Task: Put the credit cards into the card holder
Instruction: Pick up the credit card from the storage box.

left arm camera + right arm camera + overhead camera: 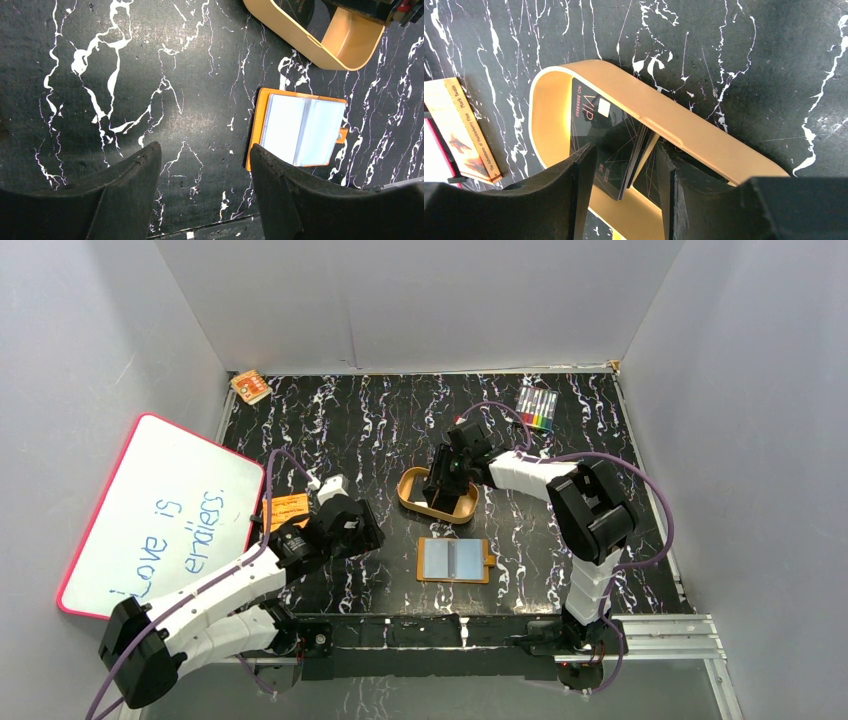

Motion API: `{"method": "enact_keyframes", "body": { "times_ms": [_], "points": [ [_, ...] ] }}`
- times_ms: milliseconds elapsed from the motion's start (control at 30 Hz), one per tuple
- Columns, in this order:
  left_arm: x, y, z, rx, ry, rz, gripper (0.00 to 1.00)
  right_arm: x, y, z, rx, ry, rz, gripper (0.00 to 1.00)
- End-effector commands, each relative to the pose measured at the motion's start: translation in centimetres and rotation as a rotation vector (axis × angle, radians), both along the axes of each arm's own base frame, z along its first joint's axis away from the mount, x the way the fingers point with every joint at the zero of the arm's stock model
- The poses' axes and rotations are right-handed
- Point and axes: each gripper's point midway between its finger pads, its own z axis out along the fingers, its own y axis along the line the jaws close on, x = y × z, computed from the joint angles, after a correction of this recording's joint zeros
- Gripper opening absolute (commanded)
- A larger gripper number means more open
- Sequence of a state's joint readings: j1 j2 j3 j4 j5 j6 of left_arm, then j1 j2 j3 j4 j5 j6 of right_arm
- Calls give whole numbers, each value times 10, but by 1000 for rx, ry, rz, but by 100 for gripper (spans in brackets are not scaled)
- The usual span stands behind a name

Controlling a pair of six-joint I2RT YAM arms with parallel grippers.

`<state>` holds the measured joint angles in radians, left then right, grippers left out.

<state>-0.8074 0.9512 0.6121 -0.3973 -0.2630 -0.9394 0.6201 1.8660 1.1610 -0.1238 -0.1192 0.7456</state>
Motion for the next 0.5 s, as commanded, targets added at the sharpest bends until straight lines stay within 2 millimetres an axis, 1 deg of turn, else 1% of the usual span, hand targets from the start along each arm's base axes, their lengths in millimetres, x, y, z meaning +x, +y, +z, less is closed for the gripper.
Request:
{"method": "enact_keyframes", "body": {
  "times_ms": [0,100,167,300,467],
  "points": [
    [0,8,1,17,-21,20,63,10,8,10,32,-16,-8,53],
    [1,9,1,24,-22,18,63,8,6,6,24,-12,-5,44],
    [2,9,1,31,-21,18,63,7,5,6,21,-14,-4,41],
    [4,8,1,36,-23,15,63,4,2,5,18,-17,-2,37],
    [4,6,0,39,-19,13,62,1,-1,7,20,-24,-3,34]
  ]
}}
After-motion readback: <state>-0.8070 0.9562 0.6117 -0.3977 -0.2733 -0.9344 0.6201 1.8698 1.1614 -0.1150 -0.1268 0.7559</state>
